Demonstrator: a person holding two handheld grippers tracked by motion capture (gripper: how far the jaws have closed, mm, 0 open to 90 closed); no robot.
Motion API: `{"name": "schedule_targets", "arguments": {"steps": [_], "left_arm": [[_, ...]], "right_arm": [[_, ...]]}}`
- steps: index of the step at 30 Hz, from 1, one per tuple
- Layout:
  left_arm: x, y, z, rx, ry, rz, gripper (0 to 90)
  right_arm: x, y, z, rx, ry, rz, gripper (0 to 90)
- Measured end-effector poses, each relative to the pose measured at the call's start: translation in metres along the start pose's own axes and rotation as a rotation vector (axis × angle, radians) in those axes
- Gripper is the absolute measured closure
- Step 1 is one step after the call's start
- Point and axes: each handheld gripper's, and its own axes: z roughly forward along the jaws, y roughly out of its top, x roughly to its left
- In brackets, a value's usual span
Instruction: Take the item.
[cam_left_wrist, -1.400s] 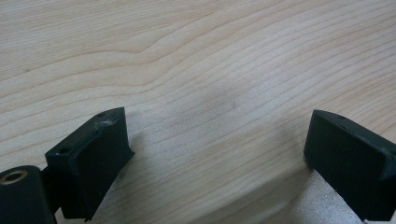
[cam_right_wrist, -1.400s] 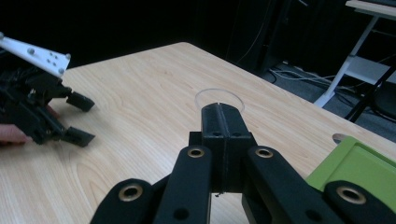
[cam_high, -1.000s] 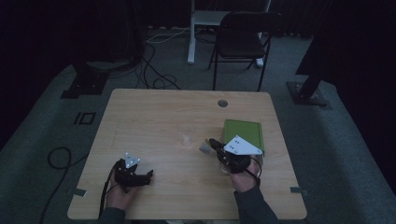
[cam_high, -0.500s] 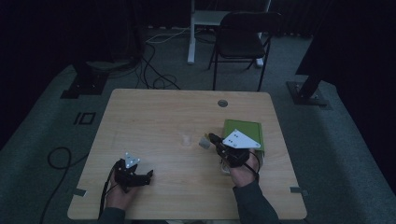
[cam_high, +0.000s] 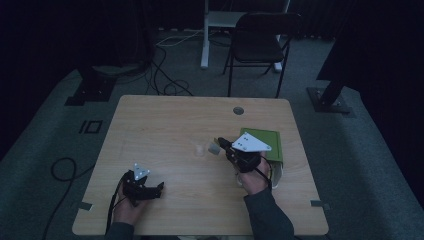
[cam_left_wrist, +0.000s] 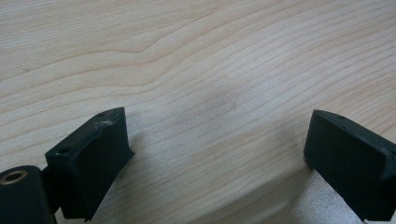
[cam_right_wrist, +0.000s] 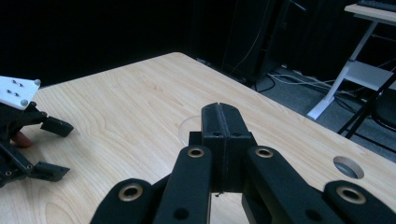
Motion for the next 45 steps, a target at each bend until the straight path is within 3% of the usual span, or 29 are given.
{"name": "schedule_targets", "arguments": {"steps": [45], "left_arm": [[0.0, 0.0, 0.0, -0.001, 0.0, -0.001, 7.5]], "right_arm": [[-0.011, 0.018, 0.039, 0.0, -0.004, 0.033, 90.0]]}}
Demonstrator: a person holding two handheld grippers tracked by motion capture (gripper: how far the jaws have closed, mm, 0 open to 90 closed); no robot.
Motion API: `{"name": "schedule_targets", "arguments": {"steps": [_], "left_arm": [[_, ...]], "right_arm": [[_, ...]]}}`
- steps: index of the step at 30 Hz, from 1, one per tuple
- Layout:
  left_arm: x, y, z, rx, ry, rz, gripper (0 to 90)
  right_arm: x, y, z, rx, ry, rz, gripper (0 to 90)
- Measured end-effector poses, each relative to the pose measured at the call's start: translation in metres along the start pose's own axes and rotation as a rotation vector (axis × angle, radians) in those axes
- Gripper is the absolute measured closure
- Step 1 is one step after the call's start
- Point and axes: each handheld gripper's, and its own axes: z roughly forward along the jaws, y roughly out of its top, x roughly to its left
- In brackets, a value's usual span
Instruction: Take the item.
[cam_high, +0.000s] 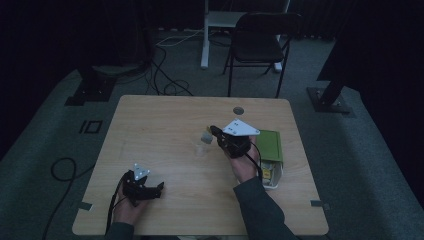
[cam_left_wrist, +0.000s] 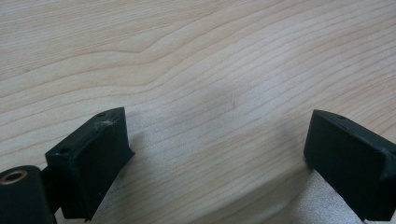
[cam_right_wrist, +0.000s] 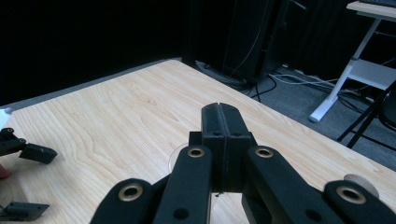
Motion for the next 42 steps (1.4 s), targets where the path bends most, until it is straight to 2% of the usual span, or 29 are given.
{"name": "schedule_targets", "arguments": {"steps": [14, 25, 35, 42], "left_arm": [[0.0, 0.0, 0.0, -0.001, 0.0, -0.001, 7.5], [0.0, 0.0, 0.0, 0.0, 0.0, 0.0, 7.5], [0.0, 0.0, 0.0, 0.0, 0.0, 0.0, 7.5], [0.0, 0.0, 0.0, 0.0, 0.0, 0.001, 7.5]], "right_arm": [[-0.004, 0.009, 0.016, -0.006, -0.007, 0.012, 90.0], [-0.007, 0.01, 0.031, 0.021, -0.005, 0.02, 90.0], [-0.004, 0.002, 0.049, 0.066, -0.012, 0.034, 90.0], [-0.003, -0.001, 0.055, 0.081, -0.016, 0.043, 90.0]]}}
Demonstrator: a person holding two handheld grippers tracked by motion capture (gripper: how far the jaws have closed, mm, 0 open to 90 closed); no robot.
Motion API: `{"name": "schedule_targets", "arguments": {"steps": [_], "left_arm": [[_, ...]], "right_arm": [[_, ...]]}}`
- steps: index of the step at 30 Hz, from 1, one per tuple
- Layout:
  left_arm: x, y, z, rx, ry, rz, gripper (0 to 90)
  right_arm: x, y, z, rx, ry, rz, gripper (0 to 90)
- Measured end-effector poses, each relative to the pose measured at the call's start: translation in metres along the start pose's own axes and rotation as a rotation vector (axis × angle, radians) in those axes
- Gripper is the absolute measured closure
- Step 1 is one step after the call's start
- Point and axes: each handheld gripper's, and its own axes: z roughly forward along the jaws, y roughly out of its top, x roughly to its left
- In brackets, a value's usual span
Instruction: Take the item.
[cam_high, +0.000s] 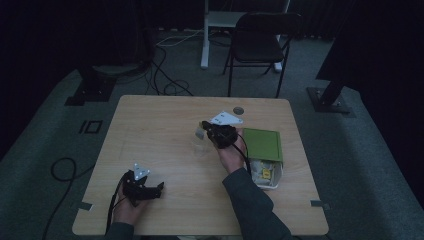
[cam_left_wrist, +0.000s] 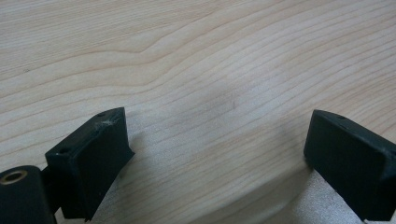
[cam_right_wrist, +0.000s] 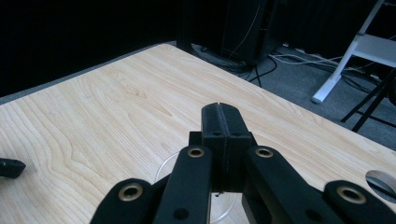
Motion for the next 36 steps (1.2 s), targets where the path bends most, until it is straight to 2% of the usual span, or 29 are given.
{"name": "schedule_targets", "arguments": {"steps": [13, 14, 16, 19, 26, 36], "left_arm": [[0.0, 0.0, 0.0, -0.001, 0.0, -0.003, 7.5], [0.0, 0.0, 0.0, -0.002, 0.0, -0.003, 7.5], [0.0, 0.0, 0.0, -0.001, 0.0, -0.003, 7.5], [0.0, 0.0, 0.0, -0.001, 0.001, -0.002, 7.5], [0.0, 0.0, 0.0, -0.002, 0.0, -0.003, 7.5], [0.0, 0.0, 0.0, -0.001, 0.0, 0.0, 7.5]], "right_arm": [[0.003, -0.004, 0.013, 0.037, -0.013, 0.007, 90.0], [0.002, -0.005, 0.013, 0.039, -0.013, 0.011, 88.6], [0.003, -0.005, 0.013, 0.035, -0.019, 0.016, 68.4], [0.003, -0.004, 0.011, 0.027, -0.03, 0.018, 60.4], [0.003, -0.003, 0.001, 0.019, -0.024, 0.026, 53.1], [0.007, -0.013, -0.03, 0.004, 0.002, 0.023, 48.7]]}}
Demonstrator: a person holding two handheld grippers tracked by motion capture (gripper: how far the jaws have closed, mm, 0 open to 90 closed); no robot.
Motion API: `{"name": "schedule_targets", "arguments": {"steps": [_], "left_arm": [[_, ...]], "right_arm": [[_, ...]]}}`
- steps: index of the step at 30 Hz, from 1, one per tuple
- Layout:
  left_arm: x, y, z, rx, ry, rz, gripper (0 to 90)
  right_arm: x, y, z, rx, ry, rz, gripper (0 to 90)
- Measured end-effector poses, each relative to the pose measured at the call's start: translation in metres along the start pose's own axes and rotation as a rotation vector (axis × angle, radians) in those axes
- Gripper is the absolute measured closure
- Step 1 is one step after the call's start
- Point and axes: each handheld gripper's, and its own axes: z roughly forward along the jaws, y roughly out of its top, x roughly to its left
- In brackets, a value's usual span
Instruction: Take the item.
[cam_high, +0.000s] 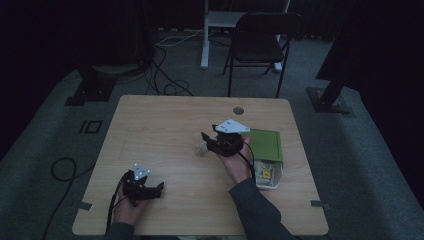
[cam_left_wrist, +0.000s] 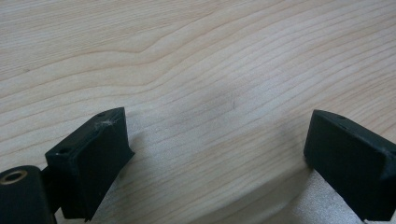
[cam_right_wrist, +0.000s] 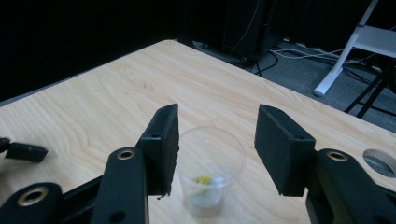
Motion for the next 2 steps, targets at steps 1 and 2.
{"name": "schedule_targets", "arguments": {"steps": [1, 2], "left_arm": [[0.0001, 0.0, -0.0001, 0.001, 0.0, 0.001, 7.5], [0.0002, 0.0001, -0.0002, 0.002, -0.001, 0.001, 7.5]], "right_arm": [[0.0008, -0.0015, -0.0028, 0.0, 0.0, -0.006, 48.7], [0.0016, -0.0029, -0.0054, 0.0, 0.004, -0.012, 48.6]]}}
